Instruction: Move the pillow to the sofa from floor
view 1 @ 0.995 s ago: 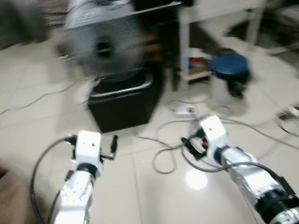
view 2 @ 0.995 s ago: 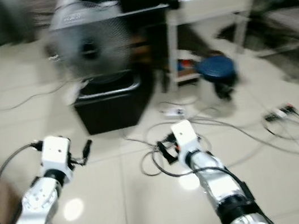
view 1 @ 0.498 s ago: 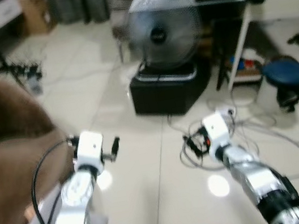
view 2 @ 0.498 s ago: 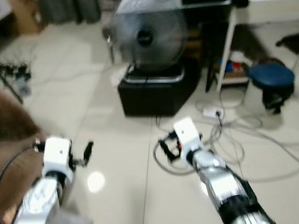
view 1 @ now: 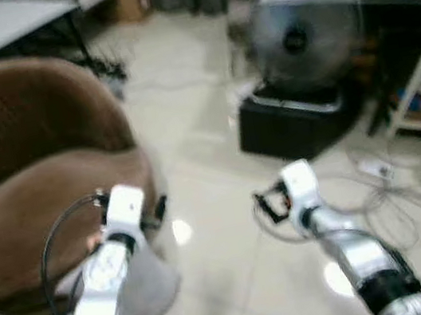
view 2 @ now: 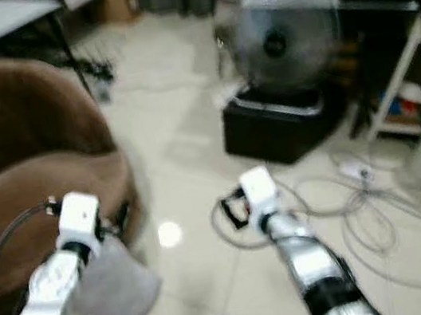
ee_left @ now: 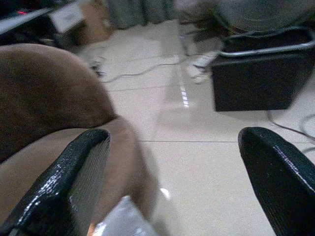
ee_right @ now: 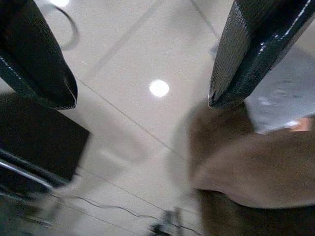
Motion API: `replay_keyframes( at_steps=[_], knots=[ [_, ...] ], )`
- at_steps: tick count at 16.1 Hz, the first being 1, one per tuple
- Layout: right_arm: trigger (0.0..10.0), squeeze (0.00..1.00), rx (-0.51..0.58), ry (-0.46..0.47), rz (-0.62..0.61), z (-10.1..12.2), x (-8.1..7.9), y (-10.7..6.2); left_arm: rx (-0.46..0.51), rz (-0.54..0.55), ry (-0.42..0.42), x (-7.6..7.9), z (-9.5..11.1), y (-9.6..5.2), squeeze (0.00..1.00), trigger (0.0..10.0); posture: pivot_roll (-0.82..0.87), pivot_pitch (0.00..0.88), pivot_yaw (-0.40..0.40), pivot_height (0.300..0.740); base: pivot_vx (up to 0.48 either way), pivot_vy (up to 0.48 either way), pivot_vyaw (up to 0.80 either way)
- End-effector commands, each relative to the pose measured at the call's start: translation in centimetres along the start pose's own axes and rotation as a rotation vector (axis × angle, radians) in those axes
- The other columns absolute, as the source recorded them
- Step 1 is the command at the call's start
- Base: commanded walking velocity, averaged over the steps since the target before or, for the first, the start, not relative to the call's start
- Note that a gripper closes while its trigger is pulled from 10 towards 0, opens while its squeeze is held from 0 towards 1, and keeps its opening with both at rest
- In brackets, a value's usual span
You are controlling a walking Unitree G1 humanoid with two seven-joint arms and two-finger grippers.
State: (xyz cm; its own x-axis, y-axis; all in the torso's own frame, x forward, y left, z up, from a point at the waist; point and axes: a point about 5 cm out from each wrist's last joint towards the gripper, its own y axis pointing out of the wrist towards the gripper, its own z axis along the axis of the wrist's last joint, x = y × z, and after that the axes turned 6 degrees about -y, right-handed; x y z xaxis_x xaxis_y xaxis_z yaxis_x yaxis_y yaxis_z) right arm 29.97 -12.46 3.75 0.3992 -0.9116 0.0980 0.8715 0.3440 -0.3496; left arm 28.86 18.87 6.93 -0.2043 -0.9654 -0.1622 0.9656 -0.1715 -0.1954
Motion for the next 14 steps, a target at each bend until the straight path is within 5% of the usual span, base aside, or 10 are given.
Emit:
replay_keyframes(
  at_steps=[1,11,14],
  knots=[
    [10.0,0.0,-0.014,0.002,-0.034,-0.3,0.8,-0.2,0.006,-0.014,0.01,0.4,0.2,0.1,0.0,10.0,0.1,0.0,0.027,0.74,0.0,0.0,0.8],
    [10.0,0.0,-0.038,0.006,-0.096,-1.2,1.9,-0.9,0.032,-0.004,0.03,0.4,0.6,0.8,0.0,10.0,0.05,0.0,0.059,0.74,0.0,0.0,0.8],
    [10.0,0.0,-0.064,0.089,-0.173,-1.7,2.6,-1.1,0.04,-0.005,0.005,0.6,0.6,0.8,0.0,10.0,0.04,0.0,0.054,0.74,0.0,0.0,0.27]
  ],
)
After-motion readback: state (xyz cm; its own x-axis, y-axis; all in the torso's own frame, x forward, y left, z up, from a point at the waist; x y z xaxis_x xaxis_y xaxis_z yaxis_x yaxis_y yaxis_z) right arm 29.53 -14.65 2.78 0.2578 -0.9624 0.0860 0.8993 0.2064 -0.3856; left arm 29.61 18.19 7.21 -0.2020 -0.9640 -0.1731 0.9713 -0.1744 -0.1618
